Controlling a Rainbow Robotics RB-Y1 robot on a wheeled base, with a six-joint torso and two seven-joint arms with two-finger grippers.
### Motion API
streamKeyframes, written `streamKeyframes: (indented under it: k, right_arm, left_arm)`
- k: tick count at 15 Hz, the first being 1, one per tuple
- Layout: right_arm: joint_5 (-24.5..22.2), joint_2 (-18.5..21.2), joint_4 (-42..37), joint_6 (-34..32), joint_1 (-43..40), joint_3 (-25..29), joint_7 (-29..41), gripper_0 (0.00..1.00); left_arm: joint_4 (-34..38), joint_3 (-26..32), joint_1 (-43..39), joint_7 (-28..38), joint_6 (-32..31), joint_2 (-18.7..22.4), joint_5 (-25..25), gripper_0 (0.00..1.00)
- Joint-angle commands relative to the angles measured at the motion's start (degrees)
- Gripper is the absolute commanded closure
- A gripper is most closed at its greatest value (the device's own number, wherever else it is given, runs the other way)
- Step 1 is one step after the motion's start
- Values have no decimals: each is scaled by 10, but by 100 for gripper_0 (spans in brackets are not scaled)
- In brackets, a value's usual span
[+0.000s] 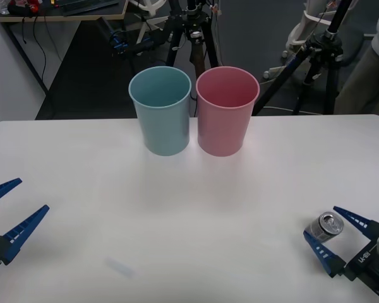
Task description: Grasp the object on the table and drop it into the matching bin: aluminum can to the light blue bin, PET bottle to the pink bin.
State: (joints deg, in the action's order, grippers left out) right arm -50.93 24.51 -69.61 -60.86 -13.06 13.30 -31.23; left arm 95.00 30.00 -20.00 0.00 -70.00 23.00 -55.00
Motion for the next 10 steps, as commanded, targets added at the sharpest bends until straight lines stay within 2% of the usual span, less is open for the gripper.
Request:
streamKeyframes:
  k: [1,8,9,10]
  right_arm:
    - [-11,-9,0,7,9,-2,-1,0]
    - [-12,-11,0,14,13,-6,-1,0]
    - [-12,-11,0,14,13,-6,-1,14]
    - [-12,-11,0,15,13,-7,-1,67]
  left_arm:
    - [0,0,0,0,0,0,0,0]
    - [0,0,0,0,0,0,0,0]
    - [0,0,0,0,0,0,0,0]
    - [0,0,0,0,0,0,0,0]
